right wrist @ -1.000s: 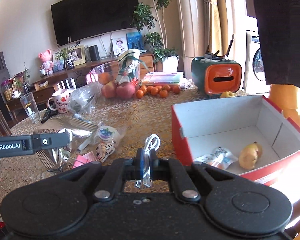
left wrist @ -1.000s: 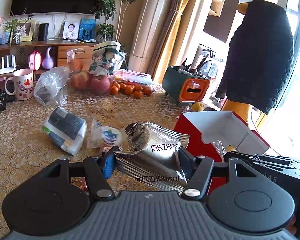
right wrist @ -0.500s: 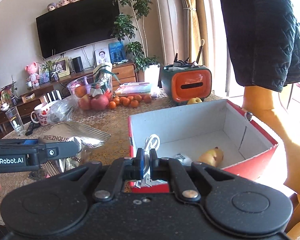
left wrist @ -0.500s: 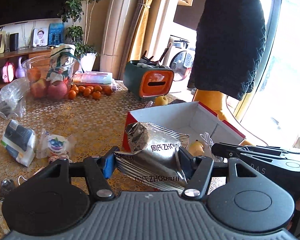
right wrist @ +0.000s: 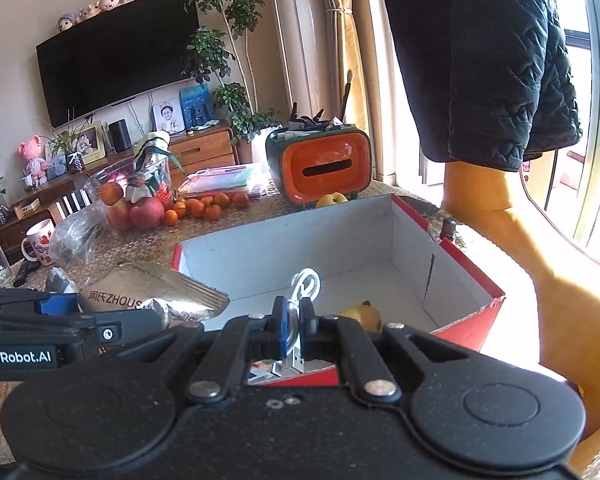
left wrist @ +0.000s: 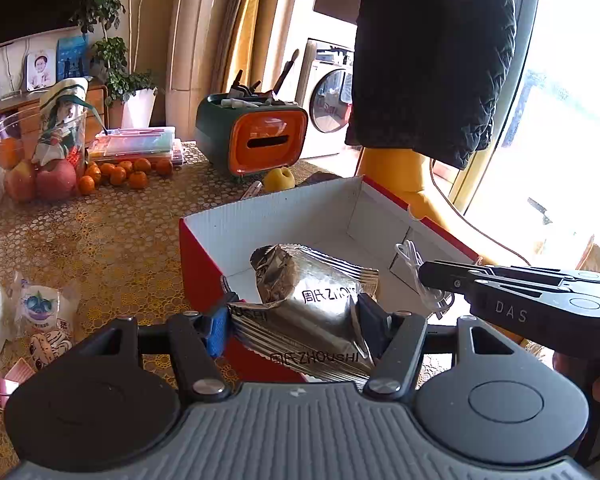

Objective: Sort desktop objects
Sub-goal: 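Carry the silver bag and white cable with both tools over the red box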

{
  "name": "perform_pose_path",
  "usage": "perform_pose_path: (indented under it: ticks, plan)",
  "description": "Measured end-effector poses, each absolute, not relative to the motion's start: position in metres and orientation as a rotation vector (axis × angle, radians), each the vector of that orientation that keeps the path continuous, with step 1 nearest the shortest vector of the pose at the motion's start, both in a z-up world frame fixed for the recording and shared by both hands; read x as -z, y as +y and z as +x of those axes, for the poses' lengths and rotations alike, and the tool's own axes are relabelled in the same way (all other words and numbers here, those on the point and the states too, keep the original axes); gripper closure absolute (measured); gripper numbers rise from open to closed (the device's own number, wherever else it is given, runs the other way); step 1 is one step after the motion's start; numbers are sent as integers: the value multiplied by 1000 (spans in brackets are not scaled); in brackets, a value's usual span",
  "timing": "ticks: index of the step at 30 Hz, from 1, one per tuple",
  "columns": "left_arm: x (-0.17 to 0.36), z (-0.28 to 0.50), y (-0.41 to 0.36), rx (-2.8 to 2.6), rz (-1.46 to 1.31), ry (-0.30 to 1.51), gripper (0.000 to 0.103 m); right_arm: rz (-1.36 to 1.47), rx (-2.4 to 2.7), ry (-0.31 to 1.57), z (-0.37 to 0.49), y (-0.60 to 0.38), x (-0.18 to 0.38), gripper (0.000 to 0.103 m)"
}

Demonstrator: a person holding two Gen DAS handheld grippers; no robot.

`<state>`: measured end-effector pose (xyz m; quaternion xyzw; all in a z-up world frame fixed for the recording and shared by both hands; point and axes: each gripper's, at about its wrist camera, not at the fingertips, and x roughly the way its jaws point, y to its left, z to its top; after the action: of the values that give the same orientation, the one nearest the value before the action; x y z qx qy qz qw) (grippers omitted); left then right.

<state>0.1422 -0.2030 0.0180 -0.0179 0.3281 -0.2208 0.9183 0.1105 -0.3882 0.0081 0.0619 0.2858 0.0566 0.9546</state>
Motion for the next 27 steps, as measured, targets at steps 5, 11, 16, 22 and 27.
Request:
perform_pose_path:
  ticks: [5,11,16,22,27]
  plan:
    - [-12,162,-225,467,5,693,40,141,-91,603,125,-405,0,98]
    - [-6,187,-249,473,62,712,40,147,-64,635,144,-420,12,98]
    - [3,210,-264,459,89,750,40,139,-43,662,160,-428,21,98]
    - [18,234,-281,444,125,808,40,138,-27,702,178,-433,35,98]
    - [26,242,-291,436,151,819,40,123,-26,721,188,-432,46,98]
